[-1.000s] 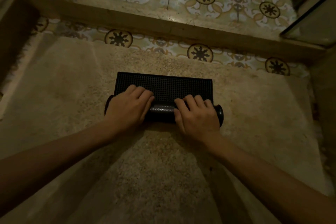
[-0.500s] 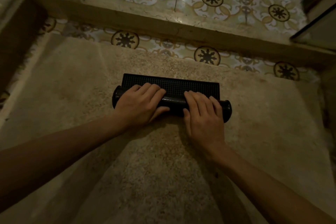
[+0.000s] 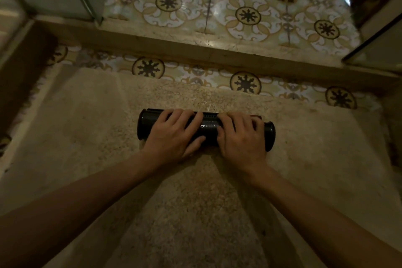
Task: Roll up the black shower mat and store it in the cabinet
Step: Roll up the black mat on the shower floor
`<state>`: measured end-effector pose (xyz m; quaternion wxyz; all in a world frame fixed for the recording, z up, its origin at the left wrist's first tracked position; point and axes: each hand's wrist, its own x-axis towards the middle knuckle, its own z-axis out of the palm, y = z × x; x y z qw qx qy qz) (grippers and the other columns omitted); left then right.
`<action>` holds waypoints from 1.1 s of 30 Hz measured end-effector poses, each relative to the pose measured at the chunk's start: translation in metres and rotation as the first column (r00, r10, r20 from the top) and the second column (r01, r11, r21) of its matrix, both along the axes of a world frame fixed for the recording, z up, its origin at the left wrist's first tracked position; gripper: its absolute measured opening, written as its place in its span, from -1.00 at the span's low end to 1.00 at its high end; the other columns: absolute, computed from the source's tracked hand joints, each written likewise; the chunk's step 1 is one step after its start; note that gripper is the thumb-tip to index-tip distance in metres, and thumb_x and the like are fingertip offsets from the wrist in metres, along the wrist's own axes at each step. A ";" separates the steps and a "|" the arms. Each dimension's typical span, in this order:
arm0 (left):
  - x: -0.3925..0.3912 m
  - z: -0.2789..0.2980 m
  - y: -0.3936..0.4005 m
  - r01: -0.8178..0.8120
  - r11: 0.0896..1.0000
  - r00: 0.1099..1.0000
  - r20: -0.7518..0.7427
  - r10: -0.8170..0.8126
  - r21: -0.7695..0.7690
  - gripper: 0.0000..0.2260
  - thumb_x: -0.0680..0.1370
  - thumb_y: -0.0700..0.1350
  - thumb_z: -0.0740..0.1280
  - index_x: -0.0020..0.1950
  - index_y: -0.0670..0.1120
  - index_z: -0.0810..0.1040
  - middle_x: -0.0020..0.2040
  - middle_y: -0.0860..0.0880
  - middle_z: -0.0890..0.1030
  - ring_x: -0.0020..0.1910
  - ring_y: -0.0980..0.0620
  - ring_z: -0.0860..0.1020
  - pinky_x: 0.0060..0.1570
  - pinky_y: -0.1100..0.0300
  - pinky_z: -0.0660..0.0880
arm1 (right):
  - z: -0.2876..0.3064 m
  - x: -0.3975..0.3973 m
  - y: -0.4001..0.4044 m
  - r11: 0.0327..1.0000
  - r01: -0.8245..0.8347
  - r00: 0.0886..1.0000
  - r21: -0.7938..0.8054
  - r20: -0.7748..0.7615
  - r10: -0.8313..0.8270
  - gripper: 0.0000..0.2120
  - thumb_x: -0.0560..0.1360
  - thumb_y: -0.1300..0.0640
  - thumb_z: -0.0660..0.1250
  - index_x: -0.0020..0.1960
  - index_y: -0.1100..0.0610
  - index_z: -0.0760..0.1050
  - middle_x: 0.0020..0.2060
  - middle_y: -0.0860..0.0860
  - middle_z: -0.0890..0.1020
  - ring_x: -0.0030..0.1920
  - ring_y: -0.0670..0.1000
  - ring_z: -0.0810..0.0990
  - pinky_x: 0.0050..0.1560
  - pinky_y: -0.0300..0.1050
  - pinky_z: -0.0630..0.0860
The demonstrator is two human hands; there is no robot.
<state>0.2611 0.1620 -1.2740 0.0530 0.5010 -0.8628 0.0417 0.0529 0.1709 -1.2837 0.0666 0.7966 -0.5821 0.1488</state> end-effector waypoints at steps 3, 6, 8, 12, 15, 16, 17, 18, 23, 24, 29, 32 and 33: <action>0.001 -0.002 -0.011 0.036 0.999 0.999 -0.004 -0.036 -0.009 -0.47 0.63 0.23 -0.01 0.34 -0.13 0.41 0.13 -0.16 0.54 0.04 -0.14 0.48 0.03 -0.03 0.42 | -0.008 0.005 0.016 0.999 0.026 0.998 0.039 0.051 -0.028 -0.54 0.67 -0.05 0.03 0.46 0.16 0.35 0.37 0.12 0.49 0.40 0.11 0.41 0.43 0.10 0.22; 0.001 -0.001 -0.022 0.040 0.999 0.999 -0.035 -0.040 -0.012 -0.49 0.62 0.24 -0.01 0.28 -0.10 0.45 0.09 -0.13 0.55 0.00 -0.11 0.49 -0.06 0.00 0.44 | -0.005 -0.002 0.013 0.996 -0.041 0.999 0.079 0.025 0.039 -0.41 0.64 -0.20 0.06 0.52 0.16 0.28 0.42 0.13 0.44 0.43 0.14 0.38 0.48 0.13 0.19; 0.000 0.002 -0.033 0.040 0.999 0.997 -0.061 -0.038 0.033 -0.50 0.61 0.26 -0.01 0.26 -0.06 0.46 0.07 -0.09 0.56 -0.02 -0.07 0.50 -0.12 0.04 0.45 | 0.002 -0.008 -0.001 0.988 -0.087 0.995 0.129 -0.028 0.091 -0.25 0.54 -0.37 0.13 0.50 0.15 0.30 0.37 0.13 0.45 0.36 0.16 0.41 0.42 0.15 0.25; -0.001 0.009 -0.052 0.031 0.994 0.995 -0.101 -0.020 0.109 -0.45 0.59 0.30 -0.02 0.31 -0.05 0.43 0.12 -0.08 0.56 0.02 -0.03 0.53 -0.15 0.12 0.46 | 0.012 -0.011 -0.026 0.977 -0.104 0.984 0.188 -0.124 0.129 -0.09 0.34 -0.54 0.23 0.41 0.12 0.33 0.26 0.14 0.50 0.20 0.17 0.50 0.24 0.16 0.38; 0.004 0.009 -0.045 0.086 0.994 0.993 -0.081 -0.081 0.060 -0.40 0.56 0.33 0.06 0.39 -0.08 0.36 0.26 -0.13 0.49 0.15 -0.09 0.50 -0.01 0.04 0.52 | 0.014 -0.011 -0.036 0.977 -0.104 0.987 0.189 -0.104 0.125 -0.10 0.29 -0.56 0.29 0.36 0.08 0.34 0.18 0.09 0.54 0.12 0.14 0.55 0.16 0.12 0.45; 0.007 0.007 -0.042 0.112 0.993 0.993 -0.047 -0.110 0.045 -0.36 0.55 0.34 0.08 0.42 -0.10 0.34 0.28 -0.14 0.50 0.18 -0.11 0.50 0.07 -0.01 0.50 | 0.014 -0.011 -0.040 0.974 -0.111 0.987 0.198 -0.094 0.132 -0.11 0.29 -0.56 0.29 0.35 0.07 0.34 0.16 0.08 0.54 0.09 0.12 0.56 0.14 0.11 0.46; 0.009 0.006 -0.039 0.120 0.992 0.993 -0.016 -0.119 0.037 -0.32 0.53 0.35 0.11 0.45 -0.11 0.32 0.30 -0.14 0.51 0.20 -0.11 0.51 0.15 -0.04 0.48 | 0.015 -0.012 -0.043 0.970 -0.122 0.986 0.208 -0.087 0.142 -0.12 0.28 -0.57 0.29 0.34 0.05 0.33 0.14 0.06 0.54 0.08 0.11 0.56 0.12 0.09 0.46; 0.010 0.006 -0.038 0.108 0.993 0.994 -0.002 -0.108 0.041 -0.28 0.51 0.37 0.13 0.48 -0.12 0.29 0.31 -0.13 0.51 0.22 -0.11 0.51 0.20 -0.05 0.46 | 0.015 -0.012 -0.047 0.966 -0.131 0.985 0.223 -0.080 0.152 -0.13 0.28 -0.57 0.29 0.32 0.03 0.33 0.13 0.03 0.54 0.07 0.09 0.56 0.11 0.08 0.46; 0.008 0.016 -0.056 0.091 0.993 0.995 0.041 -0.094 0.068 -0.18 0.39 0.41 0.28 0.49 -0.05 0.26 0.26 -0.05 0.56 0.14 -0.05 0.55 0.04 0.02 0.51 | 0.025 -0.013 -0.071 0.918 -0.170 0.979 0.358 -0.046 0.199 -0.12 0.15 -0.57 0.41 0.27 -0.08 0.31 0.11 -0.06 0.52 0.06 0.02 0.54 0.02 0.03 0.52; 0.009 0.018 -0.063 0.102 0.991 0.994 0.040 -0.105 0.083 -0.20 0.37 0.41 0.31 0.46 -0.03 0.29 0.23 -0.03 0.57 0.11 -0.04 0.55 -0.04 0.06 0.51 | 0.028 -0.014 -0.079 0.901 -0.178 0.975 0.396 -0.055 0.217 -0.11 0.13 -0.56 0.43 0.26 -0.09 0.30 0.11 -0.07 0.52 0.06 0.02 0.54 -0.02 0.02 0.53; 0.011 0.026 -0.097 0.137 0.963 0.988 0.033 -0.148 0.233 -0.34 0.34 0.33 0.41 0.32 0.05 0.33 0.18 0.00 0.53 0.09 -0.02 0.48 -0.12 0.13 0.44 | 0.042 -0.015 -0.114 0.809 -0.215 0.949 0.547 -0.078 0.304 -0.30 0.23 -0.37 0.49 0.22 -0.10 0.32 0.04 -0.07 0.57 -0.02 0.04 0.59 -0.10 0.04 0.59; 0.011 0.024 -0.102 0.154 0.956 0.986 0.030 -0.166 0.249 -0.39 0.37 0.24 0.43 0.29 0.04 0.32 0.16 -0.03 0.54 0.05 -0.04 0.52 -0.09 0.08 0.48 | 0.039 -0.015 -0.110 0.859 -0.225 0.948 0.460 -0.099 0.302 -0.39 0.25 -0.30 0.46 0.17 -0.08 0.35 -0.04 -0.06 0.59 -0.16 0.03 0.58 -0.22 -0.03 0.55; 0.010 0.023 -0.099 0.150 0.960 0.987 0.025 -0.160 0.237 -0.40 0.36 0.23 0.44 0.29 0.03 0.31 0.15 -0.04 0.55 0.03 -0.05 0.54 -0.09 0.07 0.50 | 0.036 -0.015 -0.107 0.880 -0.224 0.947 0.419 -0.118 0.298 -0.39 0.24 -0.29 0.46 0.17 -0.07 0.35 -0.06 -0.04 0.59 -0.20 0.04 0.57 -0.26 -0.05 0.51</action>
